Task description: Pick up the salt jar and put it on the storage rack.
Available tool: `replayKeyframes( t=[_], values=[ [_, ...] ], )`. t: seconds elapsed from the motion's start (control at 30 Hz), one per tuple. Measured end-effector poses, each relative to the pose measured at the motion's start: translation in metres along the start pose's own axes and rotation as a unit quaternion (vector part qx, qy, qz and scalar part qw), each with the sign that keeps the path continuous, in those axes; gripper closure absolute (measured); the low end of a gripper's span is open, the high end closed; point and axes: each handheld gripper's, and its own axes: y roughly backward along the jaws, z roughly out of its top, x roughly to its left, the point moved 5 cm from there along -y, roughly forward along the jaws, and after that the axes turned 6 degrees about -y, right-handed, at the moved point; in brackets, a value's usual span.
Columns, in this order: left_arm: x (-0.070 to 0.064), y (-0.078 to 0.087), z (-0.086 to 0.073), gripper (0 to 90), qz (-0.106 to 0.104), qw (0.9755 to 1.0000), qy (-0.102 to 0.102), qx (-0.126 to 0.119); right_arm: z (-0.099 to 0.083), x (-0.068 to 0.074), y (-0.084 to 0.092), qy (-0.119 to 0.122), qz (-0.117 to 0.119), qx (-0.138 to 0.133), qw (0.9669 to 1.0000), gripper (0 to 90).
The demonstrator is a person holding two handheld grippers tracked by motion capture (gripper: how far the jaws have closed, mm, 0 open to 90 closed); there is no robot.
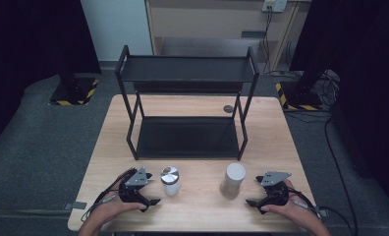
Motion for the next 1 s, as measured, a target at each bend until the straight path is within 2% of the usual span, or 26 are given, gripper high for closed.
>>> replayKeyframes(
  t=[0.33,0.57,0.77,1.0],
  values=[
    [-0.002,-0.005,0.005,1.5,-0.006,1.0,-0.004,-0.003,0.0,0.0,0.0,0.0,0.0,0.0,1.0,1.3],
    [-0.003,-0.007,0.007,1.4,-0.005,0.9999,0.0,-0.01,0.0,0.0,0.0,0.0,0.0,0.0,1.0,1.3],
    [-0.004,-0.012,0.012,1.4,-0.007,0.9999,-0.007,-0.012,0.0,0.0,0.0,-0.001,-0.001,0.0,1.0,1.3],
    [-0.005,-0.016,0.014,1.2,-0.005,0.9999,-0.002,-0.016,0.0,0.0,0.0,-0.001,-0.001,0.0,1.0,1.2]
  ],
)
